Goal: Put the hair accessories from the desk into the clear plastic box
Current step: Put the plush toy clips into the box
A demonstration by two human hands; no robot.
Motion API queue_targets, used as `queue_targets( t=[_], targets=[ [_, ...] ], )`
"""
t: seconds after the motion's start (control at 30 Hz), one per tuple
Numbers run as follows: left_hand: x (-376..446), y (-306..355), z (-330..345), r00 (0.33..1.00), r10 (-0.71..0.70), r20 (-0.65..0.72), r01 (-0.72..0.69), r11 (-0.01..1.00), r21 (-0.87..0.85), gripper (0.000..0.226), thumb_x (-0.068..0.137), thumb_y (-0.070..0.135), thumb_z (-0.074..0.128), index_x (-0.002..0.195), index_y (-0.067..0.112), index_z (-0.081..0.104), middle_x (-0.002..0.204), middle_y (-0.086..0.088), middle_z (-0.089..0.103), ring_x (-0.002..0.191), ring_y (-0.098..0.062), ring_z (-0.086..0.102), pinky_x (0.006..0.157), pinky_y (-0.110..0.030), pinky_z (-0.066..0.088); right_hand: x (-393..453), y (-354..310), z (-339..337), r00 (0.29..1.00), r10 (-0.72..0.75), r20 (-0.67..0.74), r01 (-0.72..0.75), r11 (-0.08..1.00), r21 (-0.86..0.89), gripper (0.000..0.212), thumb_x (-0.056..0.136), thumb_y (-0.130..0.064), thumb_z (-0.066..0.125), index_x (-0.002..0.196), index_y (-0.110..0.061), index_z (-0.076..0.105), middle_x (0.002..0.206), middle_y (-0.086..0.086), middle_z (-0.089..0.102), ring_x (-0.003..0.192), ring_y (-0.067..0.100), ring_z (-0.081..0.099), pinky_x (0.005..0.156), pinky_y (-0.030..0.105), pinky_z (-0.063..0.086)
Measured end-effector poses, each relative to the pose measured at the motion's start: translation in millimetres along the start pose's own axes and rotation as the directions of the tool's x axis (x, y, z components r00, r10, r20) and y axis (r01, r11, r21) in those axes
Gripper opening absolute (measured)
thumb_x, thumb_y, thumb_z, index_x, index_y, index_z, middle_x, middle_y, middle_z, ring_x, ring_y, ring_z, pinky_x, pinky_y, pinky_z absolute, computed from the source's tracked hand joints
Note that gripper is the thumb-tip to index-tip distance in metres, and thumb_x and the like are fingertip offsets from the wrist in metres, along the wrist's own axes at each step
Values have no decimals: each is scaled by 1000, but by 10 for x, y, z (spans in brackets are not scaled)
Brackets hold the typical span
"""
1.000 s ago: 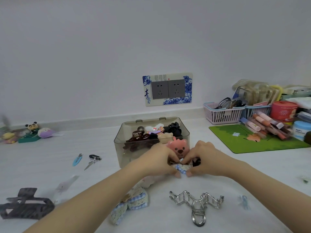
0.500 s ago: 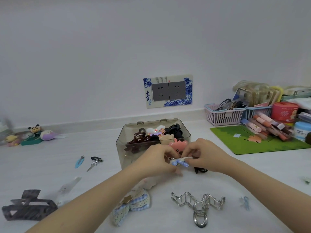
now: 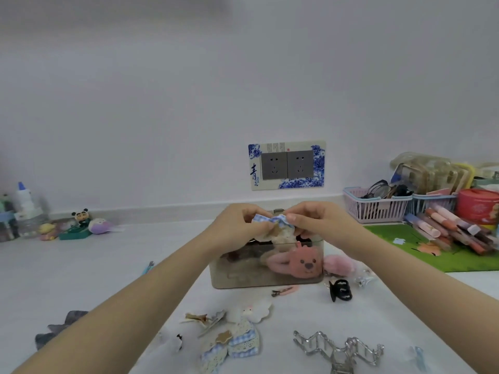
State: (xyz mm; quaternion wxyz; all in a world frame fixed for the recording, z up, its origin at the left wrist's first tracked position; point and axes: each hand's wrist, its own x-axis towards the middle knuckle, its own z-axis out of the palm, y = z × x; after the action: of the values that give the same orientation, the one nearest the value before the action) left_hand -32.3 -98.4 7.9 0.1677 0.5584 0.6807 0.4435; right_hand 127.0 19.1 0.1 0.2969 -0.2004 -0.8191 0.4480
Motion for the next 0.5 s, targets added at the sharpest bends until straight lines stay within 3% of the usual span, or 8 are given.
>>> queue_targets(
  t=[0.13,0.23,0.3,0.4,0.5],
  targets=[
    [186,-46,-188,998,-48,-40,46,998,-42,11,85,23,64,83,30,72,81,-1,69,72,-12,56,71,-26,45,262,-105,95,1000,8,-6,-8,1000,10,19,79,-34,69,95,-23,71,85,-3,73,72,5,66,73,20,57],
    [337,-113,-300,994,-98,-54,94,994,-63,9,87,21,63,92,21,71,80,4,68,67,-4,60,60,-11,48,482,-113,157,1000,23,0,-23,1000,1,27,78,-34,70,101,-18,71,89,-1,73,75,8,66,76,24,57],
    [465,-214,-346,990,-128,-55,124,990,-65,12,86,21,64,95,17,71,83,2,69,72,-7,61,66,-15,52,645,-78,209,999,41,-11,-41,999,-23,27,78,-29,72,100,-14,70,87,3,73,71,9,64,74,26,56],
    [604,-362,-364,984,-173,-36,170,983,-67,12,85,18,66,95,14,70,88,-6,69,77,-15,63,80,-28,54,845,15,279,995,92,-34,-94,993,-66,19,78,-21,73,92,-8,69,74,5,70,65,14,63,72,30,57],
    [702,-473,-317,981,-192,-2,191,980,-55,16,84,17,67,99,10,70,89,-8,70,74,-15,64,72,-22,55,955,119,299,990,135,-48,-141,981,-131,11,79,-20,72,81,-10,67,70,9,68,63,18,63,71,33,57]
  ],
)
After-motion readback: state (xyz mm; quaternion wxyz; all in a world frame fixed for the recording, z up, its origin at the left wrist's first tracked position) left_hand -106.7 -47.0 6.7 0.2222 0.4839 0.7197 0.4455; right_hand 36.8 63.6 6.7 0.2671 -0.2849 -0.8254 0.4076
